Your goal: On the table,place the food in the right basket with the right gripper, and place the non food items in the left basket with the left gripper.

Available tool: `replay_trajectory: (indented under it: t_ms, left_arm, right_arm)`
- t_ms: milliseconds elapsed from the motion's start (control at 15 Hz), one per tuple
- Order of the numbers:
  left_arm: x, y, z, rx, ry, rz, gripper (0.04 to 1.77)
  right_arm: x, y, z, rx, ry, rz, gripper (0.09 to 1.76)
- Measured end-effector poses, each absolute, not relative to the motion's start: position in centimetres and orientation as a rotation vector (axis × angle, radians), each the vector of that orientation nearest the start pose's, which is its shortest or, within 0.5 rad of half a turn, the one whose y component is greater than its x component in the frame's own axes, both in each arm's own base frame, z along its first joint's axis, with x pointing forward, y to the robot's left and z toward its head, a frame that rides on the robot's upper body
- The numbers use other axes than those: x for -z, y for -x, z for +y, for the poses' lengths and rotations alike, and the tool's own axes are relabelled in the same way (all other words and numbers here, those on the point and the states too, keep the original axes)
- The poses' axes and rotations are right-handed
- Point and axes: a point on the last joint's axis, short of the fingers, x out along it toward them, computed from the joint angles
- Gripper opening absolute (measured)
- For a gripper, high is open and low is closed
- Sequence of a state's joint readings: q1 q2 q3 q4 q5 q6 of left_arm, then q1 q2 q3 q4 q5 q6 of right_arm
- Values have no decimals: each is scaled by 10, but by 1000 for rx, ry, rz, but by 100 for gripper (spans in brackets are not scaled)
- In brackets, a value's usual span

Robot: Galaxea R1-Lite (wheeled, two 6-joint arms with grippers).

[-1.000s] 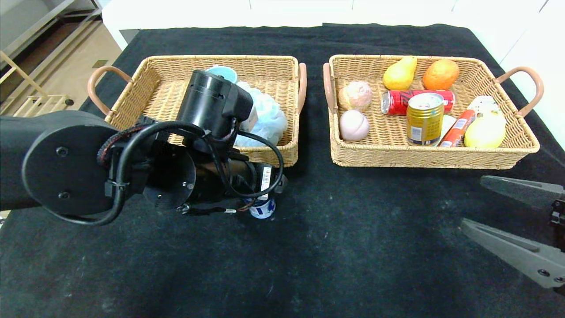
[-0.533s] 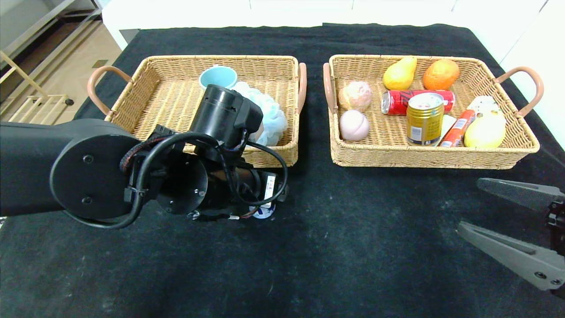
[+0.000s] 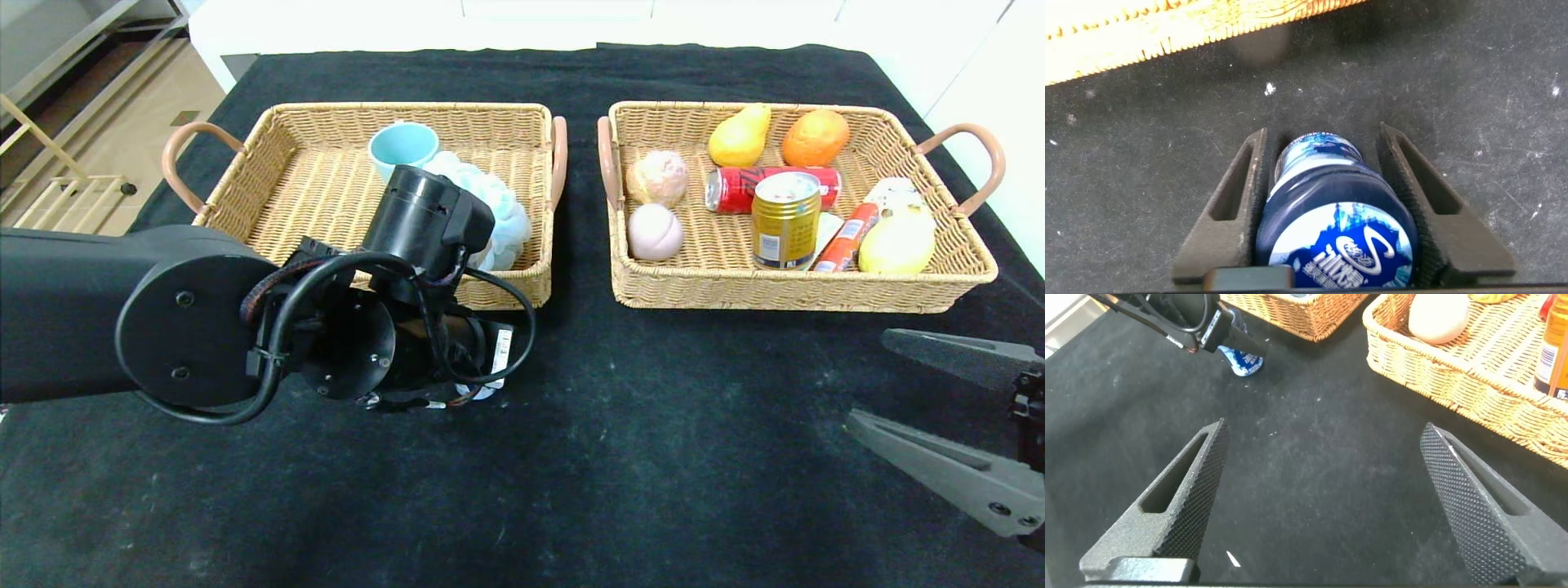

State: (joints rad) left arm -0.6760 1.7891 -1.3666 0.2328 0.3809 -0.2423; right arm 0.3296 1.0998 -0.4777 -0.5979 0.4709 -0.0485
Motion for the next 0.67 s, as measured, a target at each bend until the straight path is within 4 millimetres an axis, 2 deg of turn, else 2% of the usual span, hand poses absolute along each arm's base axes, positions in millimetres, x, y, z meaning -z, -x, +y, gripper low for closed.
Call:
replay_trajectory:
  t_ms: [667]
  left_arm:
    - [-225,-267,-204,211,-101,604,91]
  right_arm:
    - [-223,-141,59,-799,43,15,171]
